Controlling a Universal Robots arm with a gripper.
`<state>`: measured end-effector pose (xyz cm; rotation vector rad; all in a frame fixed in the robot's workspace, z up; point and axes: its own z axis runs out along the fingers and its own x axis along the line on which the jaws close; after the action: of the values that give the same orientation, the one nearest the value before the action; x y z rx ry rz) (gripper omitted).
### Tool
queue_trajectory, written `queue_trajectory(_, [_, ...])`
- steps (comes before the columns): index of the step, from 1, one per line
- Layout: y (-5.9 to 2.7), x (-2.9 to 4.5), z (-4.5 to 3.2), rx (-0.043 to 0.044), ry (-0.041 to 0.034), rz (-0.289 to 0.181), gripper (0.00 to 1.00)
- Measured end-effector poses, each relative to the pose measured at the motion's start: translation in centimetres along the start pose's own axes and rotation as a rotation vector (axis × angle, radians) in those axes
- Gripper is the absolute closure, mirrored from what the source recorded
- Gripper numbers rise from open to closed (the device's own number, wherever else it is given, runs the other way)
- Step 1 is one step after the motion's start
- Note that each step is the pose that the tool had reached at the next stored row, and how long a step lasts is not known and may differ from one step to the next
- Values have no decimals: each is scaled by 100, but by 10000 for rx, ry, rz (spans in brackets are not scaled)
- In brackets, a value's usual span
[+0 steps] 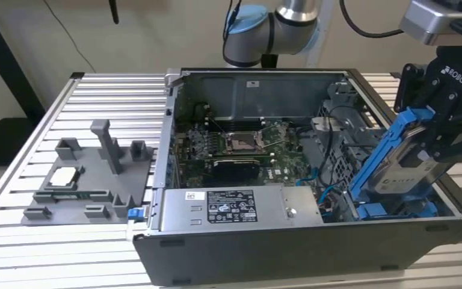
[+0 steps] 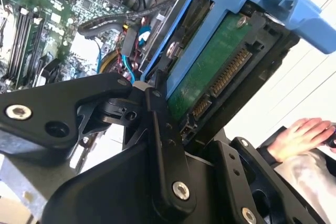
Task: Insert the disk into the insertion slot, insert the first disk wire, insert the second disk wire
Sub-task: 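Insert the disk into the insertion slot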
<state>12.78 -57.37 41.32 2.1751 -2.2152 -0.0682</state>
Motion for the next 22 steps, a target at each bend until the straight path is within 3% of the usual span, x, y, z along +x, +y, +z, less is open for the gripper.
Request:
queue_trajectory(9, [-12,-1,53,0,-8,-1,67])
queue_trajectory(22, [-26,0,284,1,-12,-1,67])
